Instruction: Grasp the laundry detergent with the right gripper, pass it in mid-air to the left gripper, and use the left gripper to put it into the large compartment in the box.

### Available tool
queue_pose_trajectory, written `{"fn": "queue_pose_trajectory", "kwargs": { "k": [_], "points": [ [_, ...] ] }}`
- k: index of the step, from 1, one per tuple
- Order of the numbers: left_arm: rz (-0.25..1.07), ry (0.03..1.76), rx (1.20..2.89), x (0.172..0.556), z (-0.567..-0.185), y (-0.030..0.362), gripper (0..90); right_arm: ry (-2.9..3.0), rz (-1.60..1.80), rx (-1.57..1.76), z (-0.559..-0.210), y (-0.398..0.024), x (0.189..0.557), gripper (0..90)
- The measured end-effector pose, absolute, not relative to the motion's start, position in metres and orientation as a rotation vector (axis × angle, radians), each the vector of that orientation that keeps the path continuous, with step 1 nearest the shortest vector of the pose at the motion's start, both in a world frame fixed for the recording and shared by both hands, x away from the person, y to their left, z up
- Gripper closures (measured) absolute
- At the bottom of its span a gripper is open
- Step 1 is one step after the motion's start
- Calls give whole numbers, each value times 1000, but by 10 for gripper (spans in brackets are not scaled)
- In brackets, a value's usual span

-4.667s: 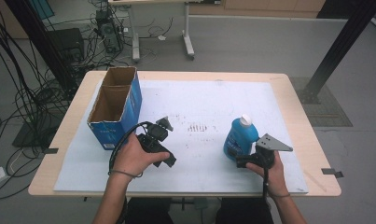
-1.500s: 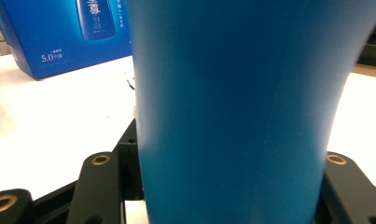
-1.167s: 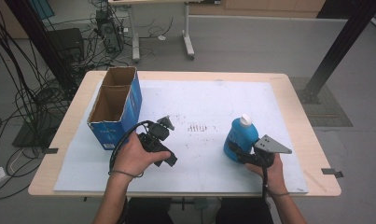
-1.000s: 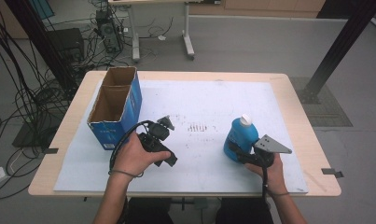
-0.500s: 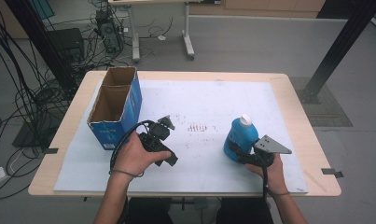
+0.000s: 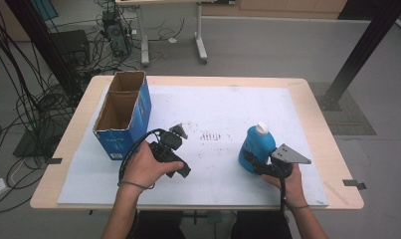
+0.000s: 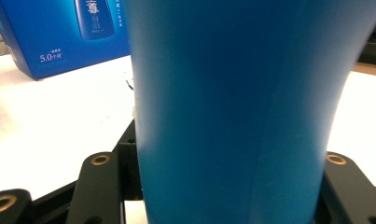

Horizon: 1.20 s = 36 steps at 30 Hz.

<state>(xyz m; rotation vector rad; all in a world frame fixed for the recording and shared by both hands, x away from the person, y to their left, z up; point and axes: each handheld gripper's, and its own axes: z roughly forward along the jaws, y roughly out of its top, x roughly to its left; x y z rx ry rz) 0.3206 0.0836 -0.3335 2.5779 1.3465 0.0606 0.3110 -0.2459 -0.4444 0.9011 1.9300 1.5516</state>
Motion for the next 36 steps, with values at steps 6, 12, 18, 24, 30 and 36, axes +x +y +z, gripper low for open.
{"fn": "queue_pose_trajectory", "kwargs": {
  "k": [6,12,18,24,30,36],
  "points": [
    [65,1343,2577,321,-332,83,98,1931,1551,903,-444,-246,311,436],
    [60,1343,2577,321,-333,82,98,1926,1553,904,-445,-246,311,435],
    [36,1328,2571,322,-334,81,98,1924,1557,898,-445,-246,311,435],
    [41,1336,2570,322,-334,80,98,1918,1562,894,-446,-246,311,436],
    [37,1334,2576,322,-335,81,98,1922,1560,898,-445,-246,311,437],
    [52,1322,2585,324,-332,82,98,1930,1557,903,-444,-246,311,439]
  ]
}}
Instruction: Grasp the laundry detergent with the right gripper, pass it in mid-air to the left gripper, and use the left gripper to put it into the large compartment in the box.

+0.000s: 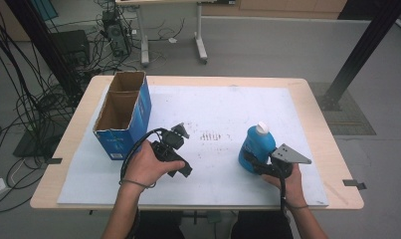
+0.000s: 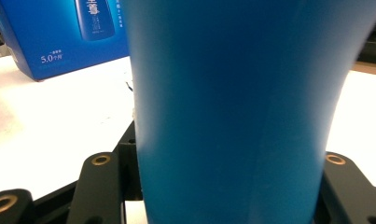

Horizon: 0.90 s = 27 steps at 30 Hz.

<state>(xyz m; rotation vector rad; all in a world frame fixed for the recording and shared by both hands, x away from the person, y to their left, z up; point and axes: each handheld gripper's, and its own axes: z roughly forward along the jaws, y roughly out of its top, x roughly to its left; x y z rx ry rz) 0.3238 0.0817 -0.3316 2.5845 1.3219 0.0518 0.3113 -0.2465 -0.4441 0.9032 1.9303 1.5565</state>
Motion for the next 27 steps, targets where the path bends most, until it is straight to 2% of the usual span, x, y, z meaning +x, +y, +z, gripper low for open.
{"fn": "queue_pose_trajectory", "kwargs": {
  "k": [7,14,22,27],
  "points": [
    [78,1302,2593,326,-321,83,98,1952,1551,907,-439,-247,313,441],
    [104,1261,2602,330,-302,84,98,1982,1575,887,-419,-249,317,441],
    [104,1142,2637,332,-270,84,96,2081,1603,813,-388,-247,326,442],
    [130,1028,2683,335,-235,82,97,2136,1622,755,-374,-243,332,443]
  ]
}}
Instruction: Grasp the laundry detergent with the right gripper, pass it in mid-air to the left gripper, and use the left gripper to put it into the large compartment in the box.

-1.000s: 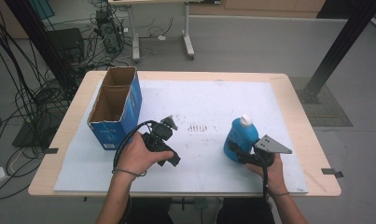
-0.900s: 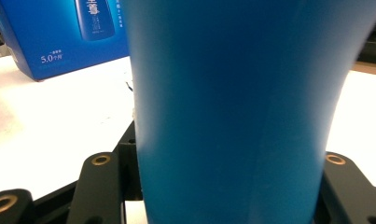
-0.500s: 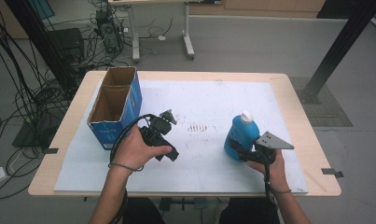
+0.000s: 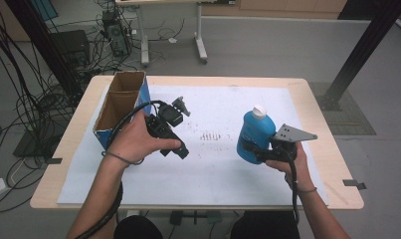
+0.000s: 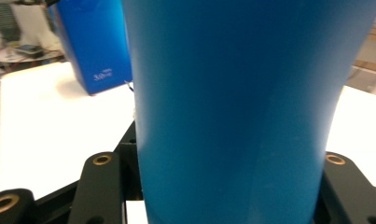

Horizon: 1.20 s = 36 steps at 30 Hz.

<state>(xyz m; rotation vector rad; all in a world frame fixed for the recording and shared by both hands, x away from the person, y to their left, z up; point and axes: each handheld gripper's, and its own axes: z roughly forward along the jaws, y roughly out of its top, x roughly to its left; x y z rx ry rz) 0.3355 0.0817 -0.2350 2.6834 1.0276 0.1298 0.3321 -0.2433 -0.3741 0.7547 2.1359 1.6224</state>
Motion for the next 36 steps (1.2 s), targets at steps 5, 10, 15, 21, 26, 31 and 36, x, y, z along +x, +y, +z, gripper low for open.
{"fn": "queue_pose_trajectory", "kwargs": {
  "k": [5,10,15,21,26,31,36],
  "points": [
    [150,953,2700,338,-211,78,97,2177,1685,715,-363,-243,338,442],
    [160,870,2721,340,-190,72,96,2218,1773,656,-350,-247,345,443],
    [163,797,2753,342,-173,65,96,2245,1827,599,-341,-251,350,442],
    [182,737,2781,347,-159,59,97,2278,1858,543,-334,-251,352,442],
    [232,655,2808,348,-148,53,101,2318,1875,485,-328,-248,355,441],
    [211,574,2845,347,-144,48,102,2355,1880,423,-323,-245,357,441],
    [198,507,2865,346,-141,43,102,2393,1898,371,-323,-241,358,440]
  ]
}}
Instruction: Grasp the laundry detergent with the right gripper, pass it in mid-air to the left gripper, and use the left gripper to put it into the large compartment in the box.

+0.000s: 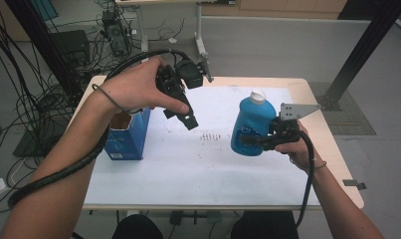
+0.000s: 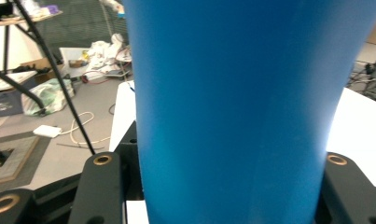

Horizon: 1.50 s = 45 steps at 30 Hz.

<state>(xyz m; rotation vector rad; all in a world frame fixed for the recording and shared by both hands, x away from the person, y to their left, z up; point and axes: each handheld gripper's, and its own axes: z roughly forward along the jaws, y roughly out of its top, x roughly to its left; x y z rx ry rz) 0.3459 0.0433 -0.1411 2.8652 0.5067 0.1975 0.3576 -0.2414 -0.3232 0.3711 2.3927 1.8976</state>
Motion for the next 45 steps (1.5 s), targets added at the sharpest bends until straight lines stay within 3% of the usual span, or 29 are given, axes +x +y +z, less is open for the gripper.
{"fn": "queue_pose_trajectory", "kwargs": {
  "k": [16,45],
  "points": [
    [157,384,2886,339,-141,25,100,2475,1928,226,-321,-224,355,440],
    [109,338,2892,334,-149,8,98,2572,1918,22,-310,-187,350,439]
  ]
}}
